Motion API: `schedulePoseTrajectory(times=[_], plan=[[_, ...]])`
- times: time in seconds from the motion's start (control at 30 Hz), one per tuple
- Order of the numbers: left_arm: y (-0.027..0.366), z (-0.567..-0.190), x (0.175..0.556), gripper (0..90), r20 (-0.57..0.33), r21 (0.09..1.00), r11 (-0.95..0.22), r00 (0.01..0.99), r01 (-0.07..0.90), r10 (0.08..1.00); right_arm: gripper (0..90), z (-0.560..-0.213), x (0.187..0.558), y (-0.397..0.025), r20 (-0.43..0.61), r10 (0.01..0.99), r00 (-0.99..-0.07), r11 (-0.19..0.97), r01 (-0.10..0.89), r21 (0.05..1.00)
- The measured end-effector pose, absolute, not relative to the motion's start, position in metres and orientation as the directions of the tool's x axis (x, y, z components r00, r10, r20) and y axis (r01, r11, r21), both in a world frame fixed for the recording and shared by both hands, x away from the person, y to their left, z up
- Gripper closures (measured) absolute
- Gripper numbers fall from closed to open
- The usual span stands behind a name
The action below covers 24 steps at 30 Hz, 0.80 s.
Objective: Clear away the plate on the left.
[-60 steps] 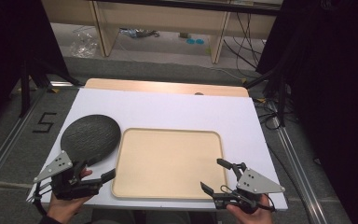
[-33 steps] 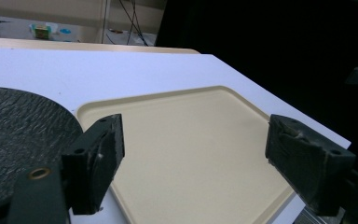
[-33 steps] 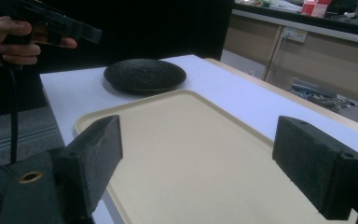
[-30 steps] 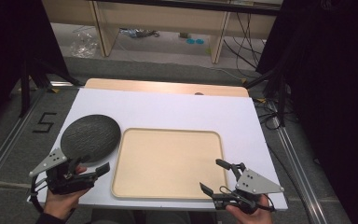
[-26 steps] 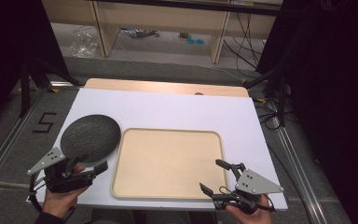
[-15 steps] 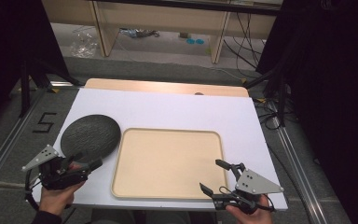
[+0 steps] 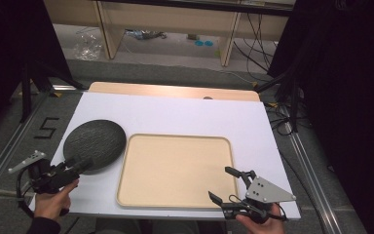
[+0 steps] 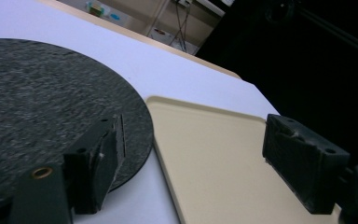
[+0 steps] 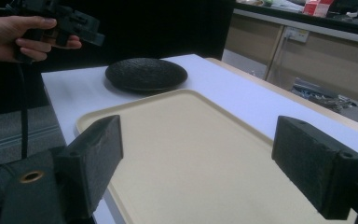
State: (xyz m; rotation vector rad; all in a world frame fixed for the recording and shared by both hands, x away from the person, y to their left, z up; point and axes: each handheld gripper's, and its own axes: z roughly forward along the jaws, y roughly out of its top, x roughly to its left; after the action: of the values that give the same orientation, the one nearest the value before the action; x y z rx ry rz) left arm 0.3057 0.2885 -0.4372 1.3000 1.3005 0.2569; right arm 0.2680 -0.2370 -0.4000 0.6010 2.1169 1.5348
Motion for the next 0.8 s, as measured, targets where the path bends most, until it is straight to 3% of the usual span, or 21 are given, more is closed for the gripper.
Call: schedulePoseTrajectory(times=[0.23,0.5,0.8], plan=[[0.302,-0.441,0.311,21.2,-0.578,0.774,0.394,0.300,0.496,0.759,17.6,-0.400,0.268,-0.236,-0.106,0.592,-0.799,0.273,0.075,0.959],[0.331,-0.460,0.322,23.5,-0.734,0.632,0.573,0.165,0.521,0.659,17.7,-0.401,0.268,-0.236,-0.109,0.590,-0.800,0.279,0.075,0.957],[0.344,-0.469,0.332,24.7,-0.725,0.623,0.583,0.105,0.521,0.681,17.9,-0.400,0.268,-0.236,-0.105,0.592,-0.799,0.271,0.074,0.960]])
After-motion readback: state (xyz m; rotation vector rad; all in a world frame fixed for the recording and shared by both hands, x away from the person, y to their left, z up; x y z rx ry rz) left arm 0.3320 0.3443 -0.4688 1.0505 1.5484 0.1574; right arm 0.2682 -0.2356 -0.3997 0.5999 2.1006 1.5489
